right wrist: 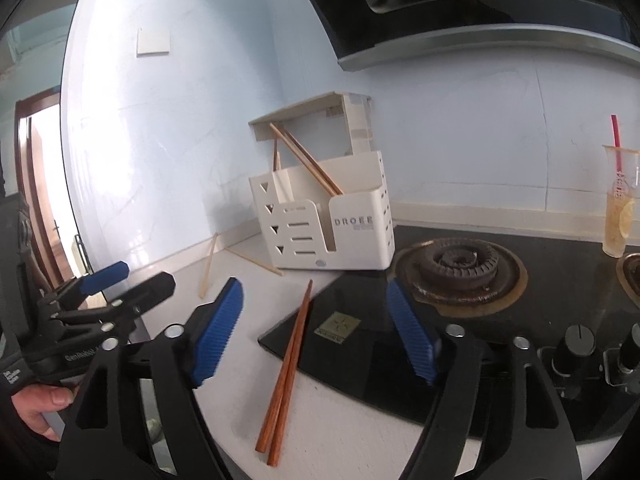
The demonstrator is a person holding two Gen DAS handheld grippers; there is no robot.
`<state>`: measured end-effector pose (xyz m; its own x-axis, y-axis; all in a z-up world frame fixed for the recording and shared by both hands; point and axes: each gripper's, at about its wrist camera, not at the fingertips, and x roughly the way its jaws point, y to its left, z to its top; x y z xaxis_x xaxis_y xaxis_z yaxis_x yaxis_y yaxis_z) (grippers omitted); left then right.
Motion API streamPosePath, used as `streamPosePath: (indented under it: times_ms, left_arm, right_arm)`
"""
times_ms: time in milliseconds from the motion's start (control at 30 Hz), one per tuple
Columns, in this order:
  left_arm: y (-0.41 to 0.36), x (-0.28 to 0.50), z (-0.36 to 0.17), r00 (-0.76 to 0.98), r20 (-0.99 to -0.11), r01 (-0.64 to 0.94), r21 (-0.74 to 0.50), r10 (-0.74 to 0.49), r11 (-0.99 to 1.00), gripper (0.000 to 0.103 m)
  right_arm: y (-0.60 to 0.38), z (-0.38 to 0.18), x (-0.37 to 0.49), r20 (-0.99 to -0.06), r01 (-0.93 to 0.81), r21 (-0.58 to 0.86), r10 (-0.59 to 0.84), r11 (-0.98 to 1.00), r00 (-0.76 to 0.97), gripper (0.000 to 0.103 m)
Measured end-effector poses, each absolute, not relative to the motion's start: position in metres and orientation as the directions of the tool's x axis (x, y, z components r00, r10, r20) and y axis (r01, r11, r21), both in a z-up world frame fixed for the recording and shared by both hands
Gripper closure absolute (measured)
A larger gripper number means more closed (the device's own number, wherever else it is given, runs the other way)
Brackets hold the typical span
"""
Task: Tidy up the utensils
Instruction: 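Move both open grippers back down to the last two reddish chopsticks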
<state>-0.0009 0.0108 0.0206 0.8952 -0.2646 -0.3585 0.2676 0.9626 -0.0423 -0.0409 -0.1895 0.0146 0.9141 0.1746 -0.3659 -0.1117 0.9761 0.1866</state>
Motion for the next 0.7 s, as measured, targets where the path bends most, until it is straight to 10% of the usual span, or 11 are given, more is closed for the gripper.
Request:
streamPosePath:
  times_ms: [700]
  left_arm:
    - [-0.037, 0.027, -0.037, 0.693, -0.656, 0.339, -0.068, -0.298, 0.938, 0.006]
  right_arm:
    - [-0.208, -0.005, -0.045, -0.475, -0.045, 0.075, 0.076, 0.996, 0.877, 0.019]
